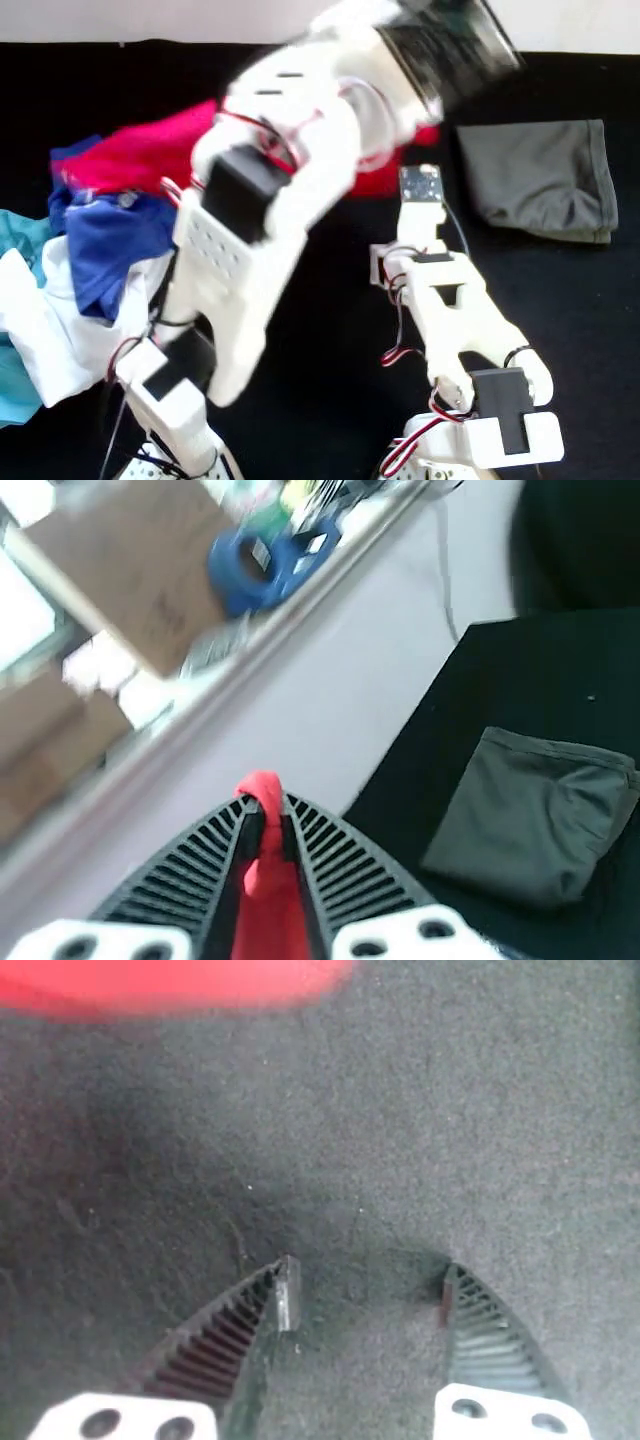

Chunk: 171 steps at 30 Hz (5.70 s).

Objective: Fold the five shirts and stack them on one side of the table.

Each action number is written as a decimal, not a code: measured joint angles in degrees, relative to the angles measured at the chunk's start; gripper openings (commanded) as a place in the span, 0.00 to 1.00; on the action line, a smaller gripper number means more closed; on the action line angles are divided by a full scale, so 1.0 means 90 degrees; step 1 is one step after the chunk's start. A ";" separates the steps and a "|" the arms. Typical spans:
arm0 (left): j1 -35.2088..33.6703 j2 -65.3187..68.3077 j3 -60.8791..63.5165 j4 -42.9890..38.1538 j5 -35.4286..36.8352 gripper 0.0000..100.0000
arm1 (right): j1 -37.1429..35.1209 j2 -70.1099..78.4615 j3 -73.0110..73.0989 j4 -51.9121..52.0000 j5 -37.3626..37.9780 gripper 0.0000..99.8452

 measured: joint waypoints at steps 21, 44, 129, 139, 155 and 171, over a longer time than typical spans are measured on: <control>-0.2764 0.0059 0.0059 0.1768 -0.0156 0.01 | 0.0000 0.0000 0.0000 0.0000 0.0000 0.22; -0.5460 0.0068 0.7512 0.1875 0.0869 0.18 | -0.0010 0.0000 0.0000 0.0000 0.0000 0.22; -0.4122 -0.0547 1.0110 -0.0576 0.1485 0.01 | 0.0000 0.0000 0.0000 0.0000 0.0000 0.22; -0.4210 -0.0547 0.7355 -0.0107 0.1485 0.01 | 0.0000 0.0000 0.0000 0.0000 0.0000 0.22; -0.6056 0.0264 0.6398 -0.1582 0.1485 0.19 | 0.0000 0.0000 0.0000 0.0000 0.0000 0.22; -0.4190 0.0088 0.6369 0.2247 0.1485 0.19 | 0.0000 0.0000 0.0000 0.0000 0.0000 0.22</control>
